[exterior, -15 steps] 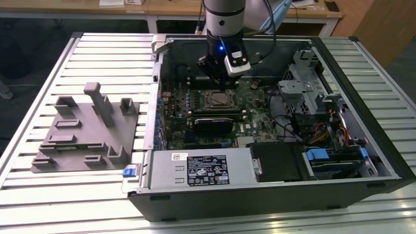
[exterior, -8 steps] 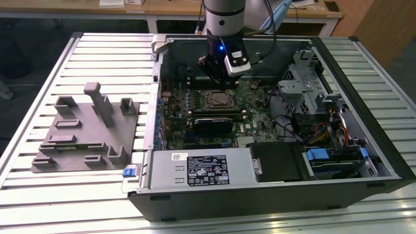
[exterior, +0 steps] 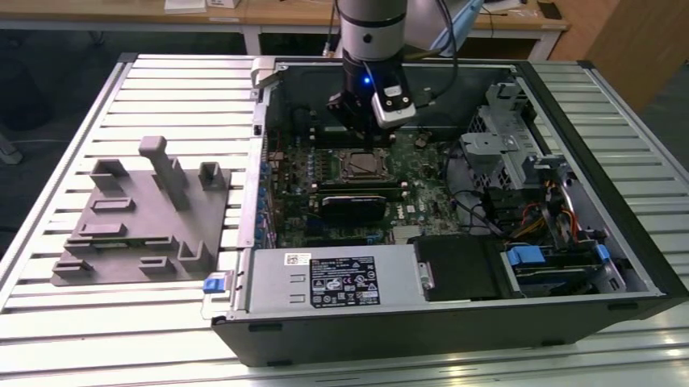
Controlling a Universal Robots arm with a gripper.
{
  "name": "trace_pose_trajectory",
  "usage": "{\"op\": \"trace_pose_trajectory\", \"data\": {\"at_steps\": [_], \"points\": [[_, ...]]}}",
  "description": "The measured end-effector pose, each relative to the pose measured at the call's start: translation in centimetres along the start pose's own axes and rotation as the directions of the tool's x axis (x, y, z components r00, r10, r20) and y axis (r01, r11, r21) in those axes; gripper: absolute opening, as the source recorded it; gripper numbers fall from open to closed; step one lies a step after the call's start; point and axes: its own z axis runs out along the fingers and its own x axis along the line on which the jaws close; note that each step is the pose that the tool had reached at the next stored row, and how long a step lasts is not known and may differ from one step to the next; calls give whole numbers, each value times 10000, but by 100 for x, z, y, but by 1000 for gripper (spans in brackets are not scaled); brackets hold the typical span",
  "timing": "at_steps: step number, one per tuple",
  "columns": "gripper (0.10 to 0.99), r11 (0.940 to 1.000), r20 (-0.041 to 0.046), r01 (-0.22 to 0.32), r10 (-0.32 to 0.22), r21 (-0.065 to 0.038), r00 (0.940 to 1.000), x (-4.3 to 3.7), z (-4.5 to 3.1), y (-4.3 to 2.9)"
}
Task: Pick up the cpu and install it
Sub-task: 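Install the second cpu locking lever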
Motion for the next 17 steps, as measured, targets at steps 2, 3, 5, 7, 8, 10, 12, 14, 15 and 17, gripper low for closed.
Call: {"op": "trace_pose_trajectory", "data": {"at_steps": [2, 3, 5, 7, 8, 10, 12, 14, 15, 17], "points": [[106, 10000, 0, 0, 0, 0, 10000, -7, -1, -25], [106, 10000, 0, 0, 0, 0, 10000, -11, -1, -39], [106, 10000, 1, -1, 1, -2, 10000, -22, 0, -73], [106, 10000, 0, 0, 0, 1, 10000, -33, 0, -112], [106, 10000, 0, 1, -1, 0, 10000, -39, 1, -132], [106, 10000, 0, 0, 0, -1, 10000, -51, 3, -173], [106, 10000, 0, 0, 0, 0, 10000, -60, 5, -206], [106, 10000, 1, -1, 1, -1, 10000, -68, 8, -235], [106, 10000, 1, 0, 0, -2, 10000, -72, 10, -247], [106, 10000, 0, 0, 0, -1, 10000, -74, 16, -265]]}}
